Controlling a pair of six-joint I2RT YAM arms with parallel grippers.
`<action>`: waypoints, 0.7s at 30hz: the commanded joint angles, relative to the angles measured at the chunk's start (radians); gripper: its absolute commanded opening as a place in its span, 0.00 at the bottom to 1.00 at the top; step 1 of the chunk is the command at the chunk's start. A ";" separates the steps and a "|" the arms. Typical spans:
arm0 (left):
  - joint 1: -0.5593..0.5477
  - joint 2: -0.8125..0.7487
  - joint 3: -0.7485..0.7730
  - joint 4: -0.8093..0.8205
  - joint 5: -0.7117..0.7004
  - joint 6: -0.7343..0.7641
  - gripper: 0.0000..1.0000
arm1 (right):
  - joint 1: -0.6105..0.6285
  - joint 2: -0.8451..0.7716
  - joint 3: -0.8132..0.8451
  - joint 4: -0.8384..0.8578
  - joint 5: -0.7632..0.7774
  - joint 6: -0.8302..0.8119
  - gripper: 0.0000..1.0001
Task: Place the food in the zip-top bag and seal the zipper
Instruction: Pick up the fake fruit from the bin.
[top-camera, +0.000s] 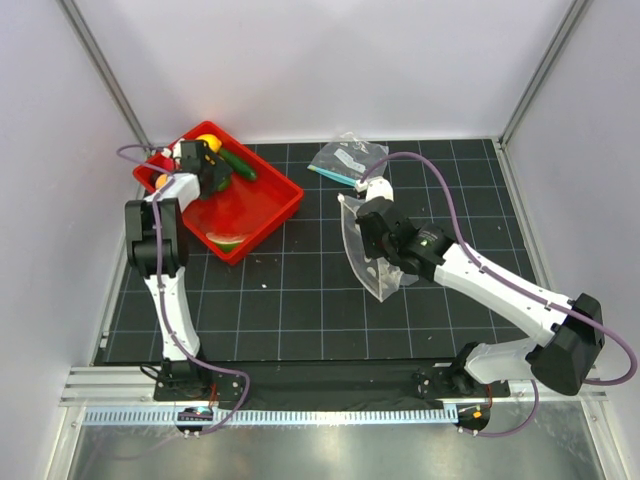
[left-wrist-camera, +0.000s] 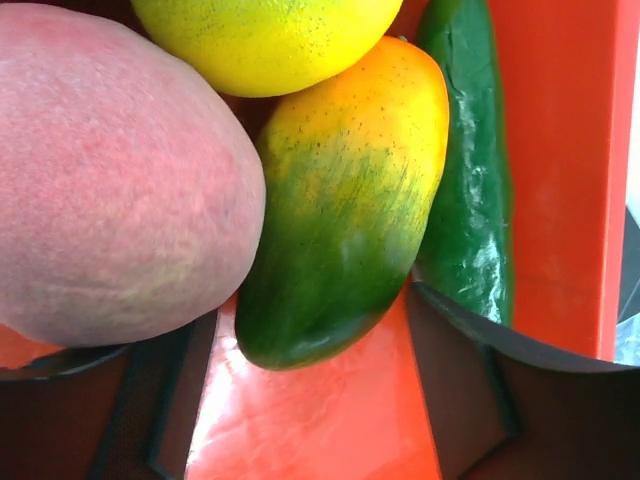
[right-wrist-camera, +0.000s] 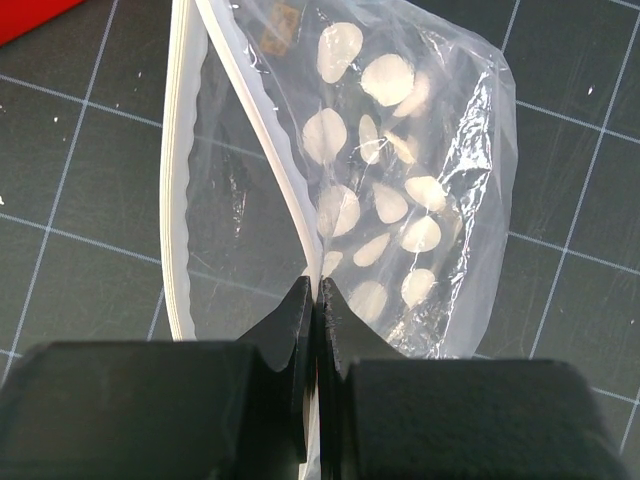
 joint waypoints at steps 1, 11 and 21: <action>0.002 0.029 0.041 0.059 -0.025 -0.009 0.75 | 0.003 -0.035 0.003 0.037 -0.002 -0.014 0.03; -0.009 -0.091 -0.089 0.231 0.025 0.005 0.32 | 0.001 -0.035 0.001 0.036 -0.003 -0.011 0.03; -0.087 -0.419 -0.365 0.304 0.113 -0.004 0.29 | 0.003 -0.054 0.017 0.011 -0.022 -0.006 0.03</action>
